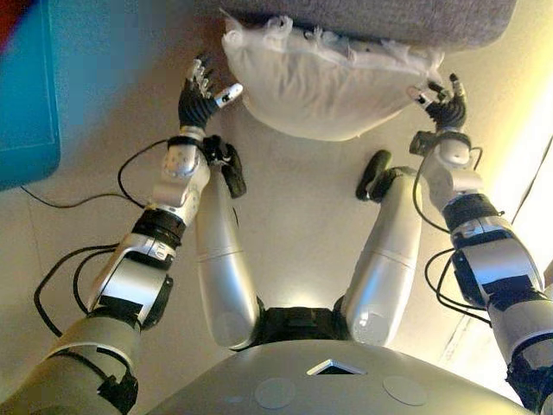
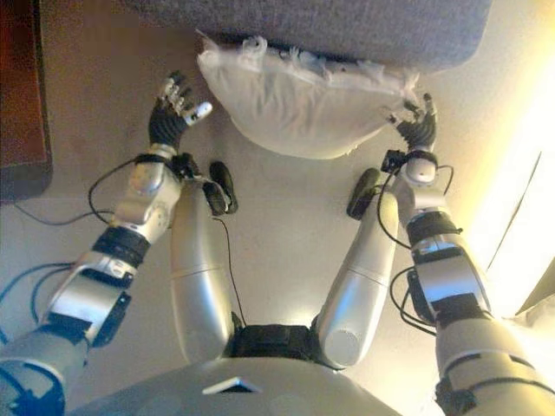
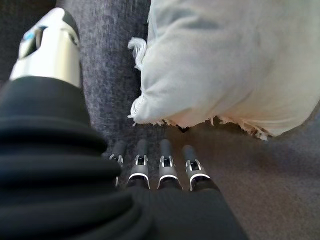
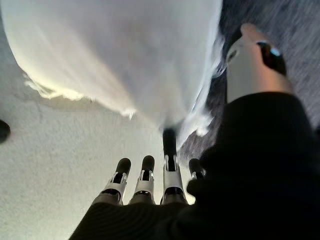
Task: Pick up the cushion and take it to the sofa
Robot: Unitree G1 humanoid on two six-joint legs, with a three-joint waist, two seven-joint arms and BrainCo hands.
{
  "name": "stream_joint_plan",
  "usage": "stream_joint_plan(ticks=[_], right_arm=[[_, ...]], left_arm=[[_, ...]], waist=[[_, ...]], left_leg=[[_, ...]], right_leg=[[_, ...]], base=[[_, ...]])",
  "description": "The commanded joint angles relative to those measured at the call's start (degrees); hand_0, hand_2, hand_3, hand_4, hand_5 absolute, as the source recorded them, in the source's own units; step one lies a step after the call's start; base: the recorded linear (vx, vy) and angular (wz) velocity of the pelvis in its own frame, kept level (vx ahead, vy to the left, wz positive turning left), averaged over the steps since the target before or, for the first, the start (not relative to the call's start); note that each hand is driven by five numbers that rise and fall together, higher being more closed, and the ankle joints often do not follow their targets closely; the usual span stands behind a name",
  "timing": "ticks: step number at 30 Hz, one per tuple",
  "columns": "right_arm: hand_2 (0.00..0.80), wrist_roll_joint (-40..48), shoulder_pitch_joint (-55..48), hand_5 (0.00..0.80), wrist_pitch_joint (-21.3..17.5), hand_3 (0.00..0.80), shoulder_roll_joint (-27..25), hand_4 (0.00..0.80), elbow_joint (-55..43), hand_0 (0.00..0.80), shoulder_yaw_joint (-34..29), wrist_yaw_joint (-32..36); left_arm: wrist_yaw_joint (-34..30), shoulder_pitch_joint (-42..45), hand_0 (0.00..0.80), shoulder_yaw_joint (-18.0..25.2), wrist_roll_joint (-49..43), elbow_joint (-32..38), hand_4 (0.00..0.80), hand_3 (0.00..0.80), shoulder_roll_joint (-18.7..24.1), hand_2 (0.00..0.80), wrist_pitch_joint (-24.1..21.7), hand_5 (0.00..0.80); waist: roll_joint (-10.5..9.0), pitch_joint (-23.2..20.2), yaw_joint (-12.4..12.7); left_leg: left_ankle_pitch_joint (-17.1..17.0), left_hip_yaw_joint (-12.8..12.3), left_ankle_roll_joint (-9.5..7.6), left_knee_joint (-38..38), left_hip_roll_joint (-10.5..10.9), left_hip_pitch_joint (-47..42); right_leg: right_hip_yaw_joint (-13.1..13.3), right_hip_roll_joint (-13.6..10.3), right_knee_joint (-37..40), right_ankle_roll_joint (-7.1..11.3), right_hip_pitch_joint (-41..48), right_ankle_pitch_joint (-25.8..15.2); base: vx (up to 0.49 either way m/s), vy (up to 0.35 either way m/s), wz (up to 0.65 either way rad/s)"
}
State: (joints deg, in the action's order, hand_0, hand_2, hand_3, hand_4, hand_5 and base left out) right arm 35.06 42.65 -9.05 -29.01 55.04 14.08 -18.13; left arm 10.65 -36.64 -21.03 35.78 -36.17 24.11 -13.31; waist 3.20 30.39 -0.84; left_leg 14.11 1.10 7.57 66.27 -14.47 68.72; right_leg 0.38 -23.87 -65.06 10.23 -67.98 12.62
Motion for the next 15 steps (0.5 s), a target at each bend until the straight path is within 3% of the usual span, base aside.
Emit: stream_joint_plan(ticks=[1, 6, 15], right_arm=[[0.0, 2.48, -1.2, 0.0, -1.05, 0.0, -3.21, 0.0, -0.77, 0.0, -3.15, -1.91], [0.0, 2.25, -4.12, 0.0, -0.35, 0.0, -4.94, 0.0, -1.31, 0.0, -5.78, 1.43], [0.0, 8.07, 1.58, 0.0, 1.27, 0.0, -6.64, 0.0, -0.41, 0.0, 1.07, 25.29]], left_arm=[[-0.01, -1.87, 0.0, 2.41, 1.35, -1.21, 0.0, 0.0, 2.06, 0.0, 0.59, 0.0], [-0.44, -4.34, 0.0, 2.45, 1.5, -3.4, 0.0, 0.0, 5.12, 0.0, 2.94, 0.0], [-5.24, -11.31, 0.0, 1.01, 9.15, -8.97, 0.0, 0.0, 7.83, 0.0, 8.44, 0.0]], waist=[[1.59, -1.4, -1.26], [1.04, -1.47, -2.48], [0.27, -0.95, -2.73]], left_leg=[[1.93, -1.11, -0.49, 0.19, -2.18, 0.75], [2.46, -0.84, -0.77, 3.07, -2.9, 3.02], [2.99, -0.52, -0.86, 6.5, -3.88, 5.27]], right_leg=[[2.8, 1.13, 1.44, -0.33, -1.34, -3.27], [3.47, 1.69, -0.55, -0.57, -3.27, -2.78], [4.15, 1.11, -3.09, -1.13, -5.38, -2.1]], base=[[0.034, 0.048, -0.12], [0.038, 0.037, -0.11], [0.014, -0.017, -0.04]])
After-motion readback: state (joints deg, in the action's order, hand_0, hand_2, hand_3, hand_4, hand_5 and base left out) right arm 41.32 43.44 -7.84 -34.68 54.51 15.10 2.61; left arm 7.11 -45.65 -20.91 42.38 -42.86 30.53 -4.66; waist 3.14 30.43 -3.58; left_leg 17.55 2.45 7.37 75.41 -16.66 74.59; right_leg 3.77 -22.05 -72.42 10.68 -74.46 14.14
